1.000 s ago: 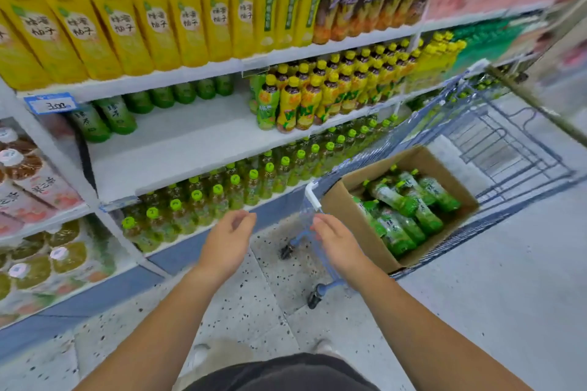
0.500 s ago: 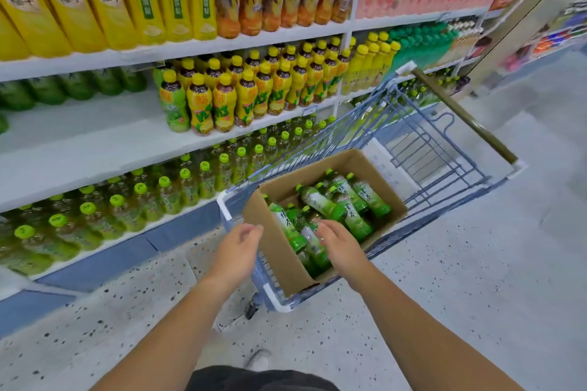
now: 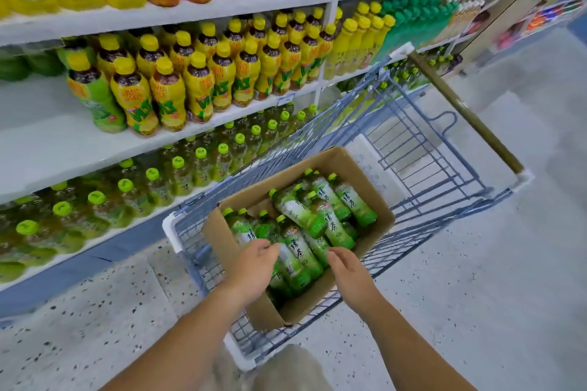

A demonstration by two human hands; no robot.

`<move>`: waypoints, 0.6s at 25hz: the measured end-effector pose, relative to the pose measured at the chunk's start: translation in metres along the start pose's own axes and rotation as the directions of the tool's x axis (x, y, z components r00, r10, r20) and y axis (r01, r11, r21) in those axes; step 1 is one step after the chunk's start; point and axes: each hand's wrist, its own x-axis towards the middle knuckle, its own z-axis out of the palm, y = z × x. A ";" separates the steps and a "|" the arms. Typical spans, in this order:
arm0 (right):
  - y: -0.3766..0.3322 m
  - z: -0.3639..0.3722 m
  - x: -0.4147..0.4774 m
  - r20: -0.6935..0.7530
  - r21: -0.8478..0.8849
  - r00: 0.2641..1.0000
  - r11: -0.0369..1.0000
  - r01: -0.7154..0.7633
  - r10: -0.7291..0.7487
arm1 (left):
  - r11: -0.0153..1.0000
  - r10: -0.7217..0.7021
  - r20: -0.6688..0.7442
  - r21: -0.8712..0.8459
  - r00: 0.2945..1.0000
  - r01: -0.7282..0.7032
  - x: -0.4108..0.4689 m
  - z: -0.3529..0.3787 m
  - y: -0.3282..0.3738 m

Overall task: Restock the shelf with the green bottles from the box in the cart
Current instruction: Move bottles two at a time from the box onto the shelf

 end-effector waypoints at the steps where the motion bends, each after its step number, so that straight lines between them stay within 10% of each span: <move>1: 0.005 -0.004 0.014 0.001 -0.036 1.000 0.999 -0.006 0.006 | 1.000 -0.022 0.007 0.002 1.000 0.022 0.015 0.008 0.003; 15: 0.085 -0.049 0.239 0.149 -0.378 0.989 0.924 0.065 -0.008 | 0.931 -0.347 -0.137 -0.168 0.928 0.323 0.225 0.126 0.004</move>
